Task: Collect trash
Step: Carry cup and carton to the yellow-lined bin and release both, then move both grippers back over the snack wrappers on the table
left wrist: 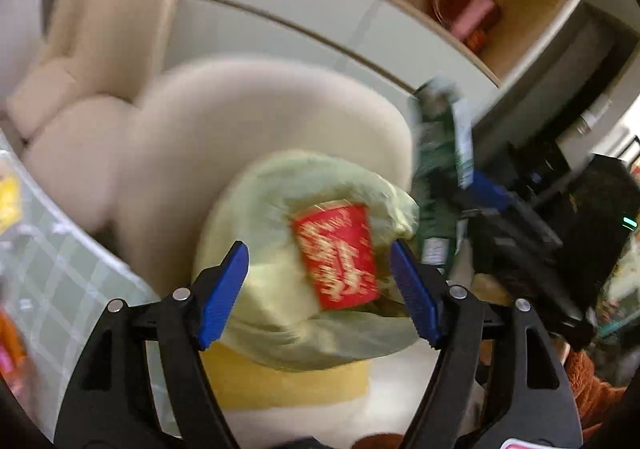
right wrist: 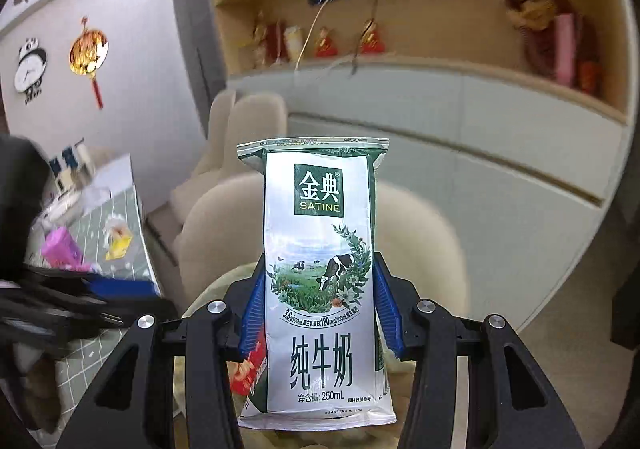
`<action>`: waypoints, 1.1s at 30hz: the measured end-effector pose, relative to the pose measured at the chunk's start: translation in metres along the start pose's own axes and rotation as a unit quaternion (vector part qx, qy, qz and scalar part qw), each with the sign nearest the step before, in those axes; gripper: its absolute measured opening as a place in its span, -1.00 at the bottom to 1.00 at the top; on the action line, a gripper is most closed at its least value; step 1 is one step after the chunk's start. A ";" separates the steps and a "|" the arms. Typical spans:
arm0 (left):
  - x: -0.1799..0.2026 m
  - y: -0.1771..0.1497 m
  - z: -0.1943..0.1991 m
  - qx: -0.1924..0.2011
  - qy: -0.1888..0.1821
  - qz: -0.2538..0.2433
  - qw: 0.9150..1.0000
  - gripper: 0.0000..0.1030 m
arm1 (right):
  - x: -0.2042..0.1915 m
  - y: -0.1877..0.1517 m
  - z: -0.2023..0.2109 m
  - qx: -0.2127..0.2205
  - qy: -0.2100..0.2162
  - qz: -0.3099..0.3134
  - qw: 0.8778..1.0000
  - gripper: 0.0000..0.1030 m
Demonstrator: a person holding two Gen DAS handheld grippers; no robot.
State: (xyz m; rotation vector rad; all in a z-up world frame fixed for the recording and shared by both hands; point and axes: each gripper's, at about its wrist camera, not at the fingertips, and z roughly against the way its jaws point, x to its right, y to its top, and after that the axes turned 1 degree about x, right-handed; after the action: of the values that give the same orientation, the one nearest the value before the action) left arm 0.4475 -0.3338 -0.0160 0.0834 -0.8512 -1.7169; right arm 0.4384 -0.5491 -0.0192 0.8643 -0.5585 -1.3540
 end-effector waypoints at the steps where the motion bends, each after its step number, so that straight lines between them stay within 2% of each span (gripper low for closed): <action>1: -0.004 -0.003 0.014 0.024 0.020 -0.003 1.000 0.34 | -0.005 -0.002 -0.011 -0.014 0.000 0.007 1.000 -0.11; 3: -0.004 -0.005 0.028 0.053 0.044 -0.008 0.998 0.34 | -0.013 -0.008 -0.032 -0.049 0.000 0.022 0.999 -0.11; 6: -0.013 -0.015 0.049 0.076 0.064 -0.012 0.995 0.34 | -0.016 -0.023 -0.051 -0.104 0.002 0.029 0.994 -0.11; 9: -0.023 -0.026 0.057 0.074 0.065 0.001 0.995 0.34 | -0.012 -0.034 -0.055 -0.134 0.003 0.026 0.991 -0.11; 14: -0.025 -0.036 0.048 0.065 0.063 0.034 0.995 0.34 | -0.009 -0.043 -0.066 -0.171 0.001 0.039 0.985 -0.11; 19: -0.031 -0.049 0.058 0.069 0.066 0.050 0.994 0.34 | -0.003 -0.042 -0.056 -0.144 0.026 0.003 0.989 -0.08; 20: -0.033 -0.053 0.061 0.069 0.067 0.052 0.994 0.34 | -0.002 -0.041 -0.052 -0.135 0.026 -0.003 0.991 -0.02; 21: -0.037 -0.057 0.065 0.069 0.069 0.054 0.994 0.34 | -0.003 -0.040 -0.047 -0.126 0.024 -0.008 0.992 0.13; 22: -0.040 -0.062 0.070 0.069 0.073 0.057 0.993 0.34 | -0.003 -0.038 -0.040 -0.113 0.023 -0.015 0.993 0.15; 27: -0.057 -0.083 0.096 0.086 0.106 0.055 0.989 0.34 | -0.014 -0.036 -0.003 -0.063 -0.012 -0.034 0.997 0.20; 30: -0.068 -0.098 0.120 0.107 0.137 0.045 0.984 0.34 | -0.026 -0.038 0.022 -0.044 -0.014 -0.037 0.998 0.20; 33: -0.084 -0.111 0.142 0.115 0.140 0.047 0.982 0.34 | -0.053 -0.044 0.047 -0.034 -0.012 -0.026 0.999 0.20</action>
State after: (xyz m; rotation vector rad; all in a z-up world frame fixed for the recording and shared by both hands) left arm 0.3187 -0.1824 -0.0061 0.4242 -0.8243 -1.4697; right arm 0.3669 -0.5070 -0.0201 0.8127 -0.5091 -1.4255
